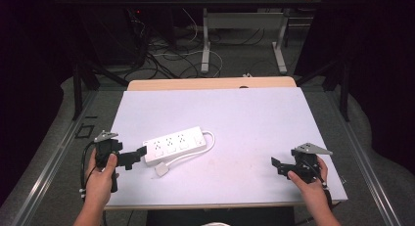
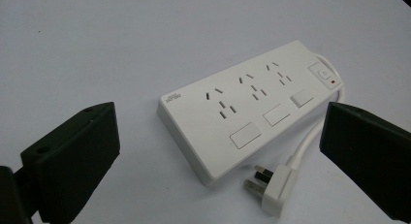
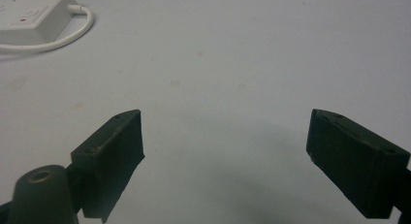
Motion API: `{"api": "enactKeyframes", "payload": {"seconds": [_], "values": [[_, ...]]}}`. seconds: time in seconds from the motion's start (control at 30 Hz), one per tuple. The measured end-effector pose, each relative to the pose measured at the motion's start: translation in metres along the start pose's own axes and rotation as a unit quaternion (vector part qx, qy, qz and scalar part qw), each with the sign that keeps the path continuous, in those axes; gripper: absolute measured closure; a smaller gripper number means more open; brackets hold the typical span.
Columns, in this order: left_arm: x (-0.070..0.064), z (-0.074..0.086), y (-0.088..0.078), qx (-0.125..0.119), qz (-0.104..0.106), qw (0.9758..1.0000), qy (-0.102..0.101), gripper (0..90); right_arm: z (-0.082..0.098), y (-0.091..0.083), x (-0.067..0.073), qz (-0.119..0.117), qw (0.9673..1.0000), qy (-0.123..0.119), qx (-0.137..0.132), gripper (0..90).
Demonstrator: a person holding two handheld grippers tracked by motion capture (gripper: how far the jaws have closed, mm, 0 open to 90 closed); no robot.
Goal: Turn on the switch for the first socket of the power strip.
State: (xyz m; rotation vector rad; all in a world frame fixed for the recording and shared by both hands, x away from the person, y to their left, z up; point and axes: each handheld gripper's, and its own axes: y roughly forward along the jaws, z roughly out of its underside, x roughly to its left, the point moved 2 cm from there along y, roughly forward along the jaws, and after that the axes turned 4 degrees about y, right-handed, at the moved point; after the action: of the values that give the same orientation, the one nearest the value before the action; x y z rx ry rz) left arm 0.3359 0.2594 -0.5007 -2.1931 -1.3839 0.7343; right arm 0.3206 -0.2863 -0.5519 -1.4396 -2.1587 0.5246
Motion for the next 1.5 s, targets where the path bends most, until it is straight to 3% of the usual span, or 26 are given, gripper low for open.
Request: {"api": "enactKeyframes", "payload": {"seconds": [0.47,0.77,1.1,1.33,1.5], "values": [[0.019,0.024,0.005,-0.010,-0.007,0.9996,-0.027,0.7,-0.001,-0.001,-0.002,0.000,1.0000,0.003,-0.004,10.3],[0.029,0.034,0.006,-0.017,-0.016,0.9993,-0.029,1.5,-0.001,-0.003,-0.004,-0.002,1.0000,0.005,0.001,9.1],[0.033,0.042,0.011,-0.012,-0.025,0.9996,-0.010,1.5,-0.002,-0.003,-0.010,0.004,1.0000,0.006,-0.004,7.9],[0.036,0.047,0.013,-0.019,-0.021,0.9993,-0.025,1.5,-0.001,-0.003,-0.014,-0.002,1.0000,0.007,0.003,3.6],[0.040,0.049,0.014,-0.011,-0.022,0.9993,-0.028,1.5,-0.002,-0.003,-0.018,0.000,0.9999,0.010,0.003,2.9]]}}
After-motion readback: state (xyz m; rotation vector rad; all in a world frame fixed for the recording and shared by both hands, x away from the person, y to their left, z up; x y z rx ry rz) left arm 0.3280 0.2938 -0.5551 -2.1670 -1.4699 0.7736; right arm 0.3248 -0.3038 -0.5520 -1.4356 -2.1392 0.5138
